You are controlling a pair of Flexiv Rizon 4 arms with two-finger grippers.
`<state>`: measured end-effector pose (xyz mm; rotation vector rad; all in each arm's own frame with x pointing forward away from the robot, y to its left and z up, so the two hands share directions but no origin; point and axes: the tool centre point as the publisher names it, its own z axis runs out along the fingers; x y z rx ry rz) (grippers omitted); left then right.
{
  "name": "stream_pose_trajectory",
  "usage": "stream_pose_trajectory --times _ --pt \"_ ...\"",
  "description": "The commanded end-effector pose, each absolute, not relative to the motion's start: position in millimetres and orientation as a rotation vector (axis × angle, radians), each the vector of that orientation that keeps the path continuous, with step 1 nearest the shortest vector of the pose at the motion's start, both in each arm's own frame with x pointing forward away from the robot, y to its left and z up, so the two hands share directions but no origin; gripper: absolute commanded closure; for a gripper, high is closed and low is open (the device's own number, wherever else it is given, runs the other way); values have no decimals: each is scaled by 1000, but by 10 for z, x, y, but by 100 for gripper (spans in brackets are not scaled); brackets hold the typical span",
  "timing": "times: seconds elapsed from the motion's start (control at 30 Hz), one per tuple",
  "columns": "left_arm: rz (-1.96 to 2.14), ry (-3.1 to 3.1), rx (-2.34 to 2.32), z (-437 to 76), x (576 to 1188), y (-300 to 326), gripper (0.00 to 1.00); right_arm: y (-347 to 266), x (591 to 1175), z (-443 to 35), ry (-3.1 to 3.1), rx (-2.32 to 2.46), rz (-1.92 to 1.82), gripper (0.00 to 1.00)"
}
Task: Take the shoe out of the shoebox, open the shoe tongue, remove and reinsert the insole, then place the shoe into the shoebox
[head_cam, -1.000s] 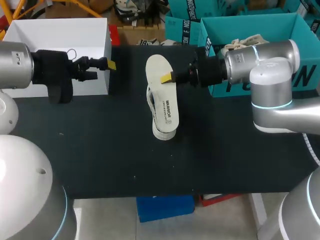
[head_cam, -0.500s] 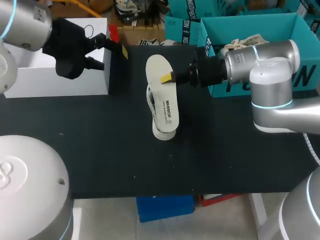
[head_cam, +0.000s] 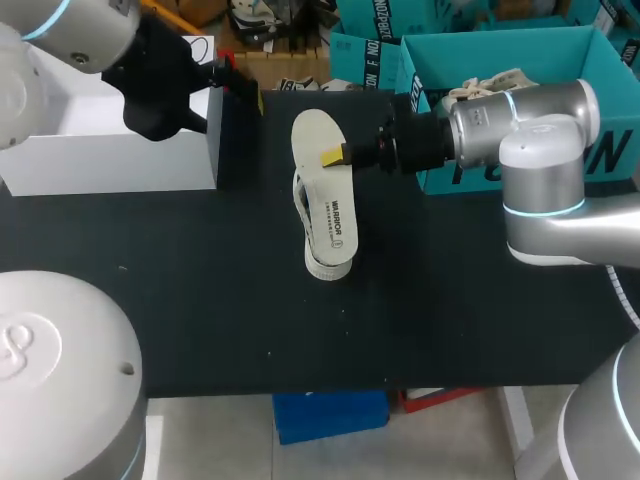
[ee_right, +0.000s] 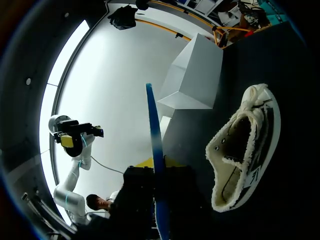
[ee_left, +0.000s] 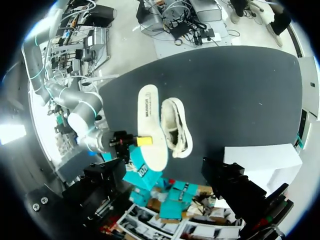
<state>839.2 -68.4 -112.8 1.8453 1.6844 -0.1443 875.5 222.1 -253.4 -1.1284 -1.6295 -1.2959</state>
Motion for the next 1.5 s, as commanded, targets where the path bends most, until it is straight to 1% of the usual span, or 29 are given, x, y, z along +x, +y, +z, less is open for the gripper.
stream_pose_trajectory --times 0.03,0.1,0.27,0.67,1.03,1.5 --pt "-68 1853 1832 -1068 8573 -622 0 2237 8755 -2536 -1630 -1131 -1295 100" --pt "-116 1925 1815 -1024 8684 -611 0 2237 8755 -2536 -1630 -1131 -1295 100" --pt "-8 1977 1799 -970 8854 -712 0 2237 8755 -2536 -1630 -1131 -1295 100" --pt "86 2075 1918 -1272 9132 -1154 0 2237 8755 -2536 -1630 -1131 -1295 100" --pt "98 2084 1922 -1452 9407 -1295 0 2237 8755 -2536 -1630 -1131 -1295 100" --pt "89 2078 1918 -1548 9550 -1437 0 2237 8755 -2536 -1630 -1131 -1295 100"
